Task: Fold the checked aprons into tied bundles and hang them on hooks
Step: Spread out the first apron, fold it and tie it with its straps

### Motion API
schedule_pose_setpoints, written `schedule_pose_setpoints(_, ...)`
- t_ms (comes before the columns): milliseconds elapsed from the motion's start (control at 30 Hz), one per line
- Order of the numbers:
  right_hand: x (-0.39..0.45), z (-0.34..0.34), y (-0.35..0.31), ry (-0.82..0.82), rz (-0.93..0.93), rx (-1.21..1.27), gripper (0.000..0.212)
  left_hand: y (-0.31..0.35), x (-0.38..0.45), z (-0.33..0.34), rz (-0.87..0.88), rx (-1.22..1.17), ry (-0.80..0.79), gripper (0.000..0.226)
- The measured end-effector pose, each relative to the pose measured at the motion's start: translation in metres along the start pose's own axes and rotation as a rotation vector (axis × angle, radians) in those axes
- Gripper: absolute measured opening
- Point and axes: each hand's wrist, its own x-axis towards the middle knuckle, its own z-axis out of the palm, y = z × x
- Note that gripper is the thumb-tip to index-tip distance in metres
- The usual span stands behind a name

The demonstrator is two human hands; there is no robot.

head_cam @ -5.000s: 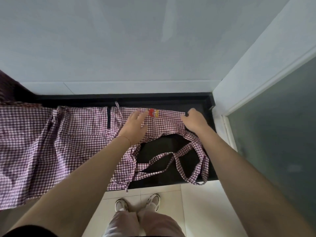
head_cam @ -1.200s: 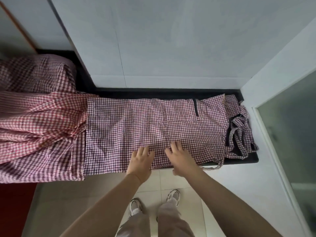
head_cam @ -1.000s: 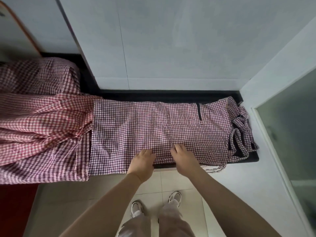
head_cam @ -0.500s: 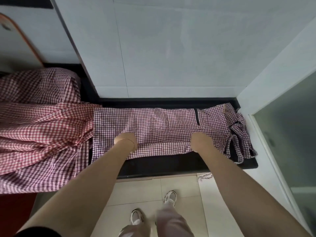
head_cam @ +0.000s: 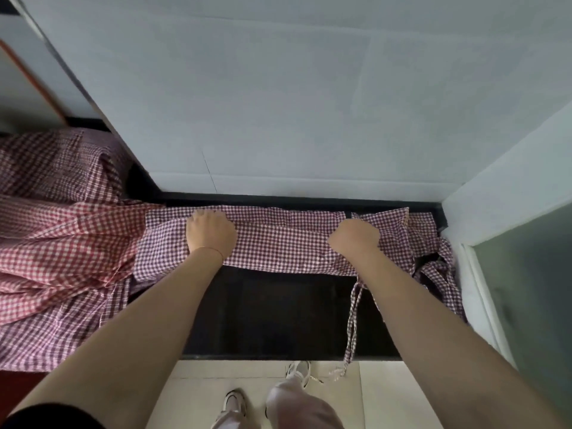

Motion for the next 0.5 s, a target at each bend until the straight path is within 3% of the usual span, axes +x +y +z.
schedule_pose_setpoints(67, 0.018, -0.002, 0.002, 0.11, -0.152, -0.056, 0.033, 0.005, 0.014, 0.005, 0.031, -0.02, 0.05, 0.029)
schedule_pose_setpoints(133, 0.032, 0.006, 0.006, 0.149, -0.268, -0.013, 0.029, 0.007, 0.022, 0.016, 0.067, -0.036, -0.02, 0.027)
schedule_pose_setpoints(267, 0.051, 0.028, 0.007, -0.015, -0.27, 0.257, 0.015, 0.002, 0.024, 0.039, 0.085, -0.043, -0.188, 0.025)
schedule_pose_setpoints(367, 0.055, 0.032, 0.003, 0.004, -0.248, 0.185, 0.022, -0.003, 0.023, 0.044, 0.08, -0.082, -0.258, 0.028)
schedule_pose_setpoints(500, 0.055, 0.02, -0.002, -0.24, -0.225, -0.056, 0.035, -0.001, 0.032, 0.028, 0.137, 0.048, -0.446, 0.035)
